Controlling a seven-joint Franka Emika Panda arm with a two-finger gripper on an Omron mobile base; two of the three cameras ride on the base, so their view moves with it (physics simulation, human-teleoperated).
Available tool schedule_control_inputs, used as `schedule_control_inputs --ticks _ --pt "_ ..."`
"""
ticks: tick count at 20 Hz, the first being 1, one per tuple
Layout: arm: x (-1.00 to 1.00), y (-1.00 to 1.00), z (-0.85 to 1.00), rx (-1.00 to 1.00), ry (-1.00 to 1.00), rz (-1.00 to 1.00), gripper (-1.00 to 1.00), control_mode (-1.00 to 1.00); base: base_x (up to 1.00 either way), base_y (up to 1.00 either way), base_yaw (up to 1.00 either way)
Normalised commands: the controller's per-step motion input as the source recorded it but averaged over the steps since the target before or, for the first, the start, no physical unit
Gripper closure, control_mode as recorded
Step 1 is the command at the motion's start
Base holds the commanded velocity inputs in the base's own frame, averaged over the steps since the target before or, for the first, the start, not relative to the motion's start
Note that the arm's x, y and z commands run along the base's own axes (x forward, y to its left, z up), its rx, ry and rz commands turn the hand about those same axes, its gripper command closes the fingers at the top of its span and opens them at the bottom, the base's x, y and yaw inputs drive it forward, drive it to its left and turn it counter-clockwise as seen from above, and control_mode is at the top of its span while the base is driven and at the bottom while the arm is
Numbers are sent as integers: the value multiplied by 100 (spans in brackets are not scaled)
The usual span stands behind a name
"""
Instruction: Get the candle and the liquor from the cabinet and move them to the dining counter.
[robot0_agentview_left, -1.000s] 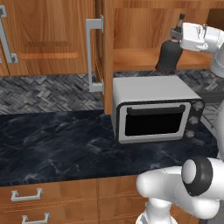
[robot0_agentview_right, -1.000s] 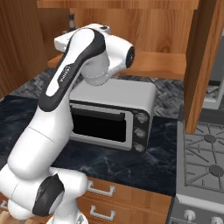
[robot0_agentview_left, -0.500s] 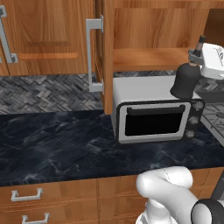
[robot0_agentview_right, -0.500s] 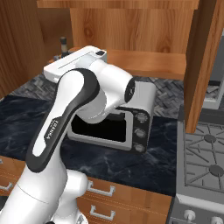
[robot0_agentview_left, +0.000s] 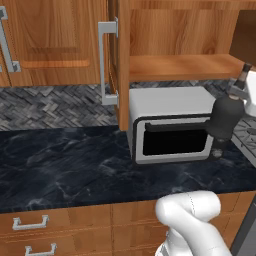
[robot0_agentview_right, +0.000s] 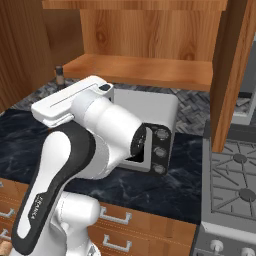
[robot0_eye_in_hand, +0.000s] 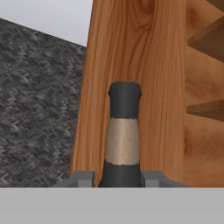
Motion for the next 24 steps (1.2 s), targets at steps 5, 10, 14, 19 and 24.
schedule_control_inputs --ticks 5,10,14,19,24 --pt "-2 0 0 0 0 0 100 -100 0 0 0" --pt "-49 -5 -24 0 -1 0 100 -100 0 0 0" --pt "-21 -1 -11 0 -1 0 100 100 -69 -2 5" --pt "0 0 0 0 0 0 100 100 -84 4 15" --pt "0 0 0 0 0 0 100 100 -69 32 22"
